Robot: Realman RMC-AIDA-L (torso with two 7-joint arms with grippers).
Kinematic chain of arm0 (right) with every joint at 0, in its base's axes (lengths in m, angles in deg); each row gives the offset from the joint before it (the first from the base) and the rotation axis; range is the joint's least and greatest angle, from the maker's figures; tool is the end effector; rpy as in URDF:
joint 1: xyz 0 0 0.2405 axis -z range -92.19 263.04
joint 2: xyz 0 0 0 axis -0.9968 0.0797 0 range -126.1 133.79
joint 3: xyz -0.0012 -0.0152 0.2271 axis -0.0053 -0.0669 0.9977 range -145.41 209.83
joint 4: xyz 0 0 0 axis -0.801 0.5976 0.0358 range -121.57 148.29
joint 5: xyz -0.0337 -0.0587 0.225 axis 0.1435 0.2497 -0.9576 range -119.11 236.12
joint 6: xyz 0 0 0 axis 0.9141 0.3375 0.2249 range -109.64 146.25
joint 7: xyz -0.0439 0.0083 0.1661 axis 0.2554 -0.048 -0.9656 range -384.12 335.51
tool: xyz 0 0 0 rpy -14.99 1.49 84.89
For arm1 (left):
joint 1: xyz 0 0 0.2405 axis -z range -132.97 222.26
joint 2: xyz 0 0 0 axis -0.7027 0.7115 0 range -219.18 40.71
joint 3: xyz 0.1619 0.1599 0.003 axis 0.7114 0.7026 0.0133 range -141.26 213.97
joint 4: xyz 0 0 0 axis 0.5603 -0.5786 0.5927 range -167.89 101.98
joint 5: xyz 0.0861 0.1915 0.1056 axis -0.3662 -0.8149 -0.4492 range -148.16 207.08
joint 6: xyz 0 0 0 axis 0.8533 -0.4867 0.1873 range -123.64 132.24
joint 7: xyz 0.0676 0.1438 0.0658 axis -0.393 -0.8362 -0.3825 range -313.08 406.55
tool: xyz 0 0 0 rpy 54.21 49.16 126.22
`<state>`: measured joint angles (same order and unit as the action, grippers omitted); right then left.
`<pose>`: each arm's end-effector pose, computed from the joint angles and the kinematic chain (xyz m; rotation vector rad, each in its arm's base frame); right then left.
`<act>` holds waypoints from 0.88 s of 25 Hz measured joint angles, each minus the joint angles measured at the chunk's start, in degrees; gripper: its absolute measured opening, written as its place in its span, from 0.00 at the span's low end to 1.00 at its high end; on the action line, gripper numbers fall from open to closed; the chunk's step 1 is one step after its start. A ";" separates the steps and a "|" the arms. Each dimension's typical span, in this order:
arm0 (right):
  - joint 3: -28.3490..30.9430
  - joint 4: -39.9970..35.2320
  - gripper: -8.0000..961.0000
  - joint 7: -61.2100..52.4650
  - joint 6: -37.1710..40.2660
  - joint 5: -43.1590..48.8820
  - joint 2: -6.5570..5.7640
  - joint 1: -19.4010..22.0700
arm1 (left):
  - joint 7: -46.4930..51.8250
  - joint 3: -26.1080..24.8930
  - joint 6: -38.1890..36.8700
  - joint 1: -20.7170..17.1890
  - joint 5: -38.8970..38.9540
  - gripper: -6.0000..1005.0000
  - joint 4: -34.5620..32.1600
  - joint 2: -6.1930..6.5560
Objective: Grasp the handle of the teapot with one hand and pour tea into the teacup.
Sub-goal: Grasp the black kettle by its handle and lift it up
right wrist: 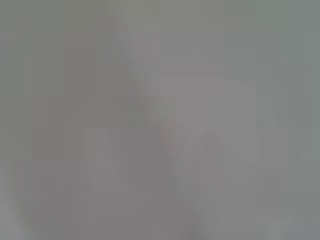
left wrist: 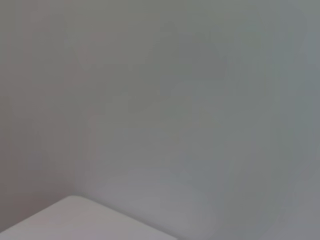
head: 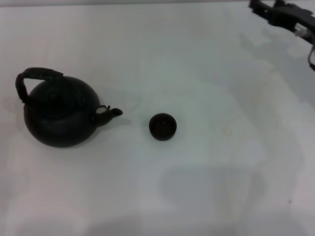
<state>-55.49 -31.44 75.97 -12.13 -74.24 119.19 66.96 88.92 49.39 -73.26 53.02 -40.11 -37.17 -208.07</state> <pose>0.2720 0.4222 -0.0020 -1.8724 1.0366 0.7451 -0.4233 0.2352 0.0379 -1.2889 -0.9564 -0.8633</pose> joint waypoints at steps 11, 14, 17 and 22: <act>2.65 14.77 0.86 36.70 -11.58 -26.08 0.33 -0.29 | 0.00 -0.28 -0.52 -0.65 0.30 0.89 0.34 -0.01; 5.61 18.69 0.86 40.57 -14.49 -26.25 0.71 -0.86 | 0.06 -0.36 0.10 -0.52 0.67 0.89 0.49 -0.04; 7.43 20.04 0.86 41.29 -14.98 -26.33 0.82 -1.07 | 0.01 -0.17 0.25 0.05 0.83 0.89 0.68 -0.09; 10.15 20.90 0.86 41.10 -16.04 -26.45 0.70 -1.04 | -0.01 -0.03 0.10 -0.01 1.09 0.89 0.77 -0.11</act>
<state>-45.34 -10.54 117.07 -28.17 -100.69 119.88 65.92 88.91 49.37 -73.16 53.01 -39.01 -36.40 -208.18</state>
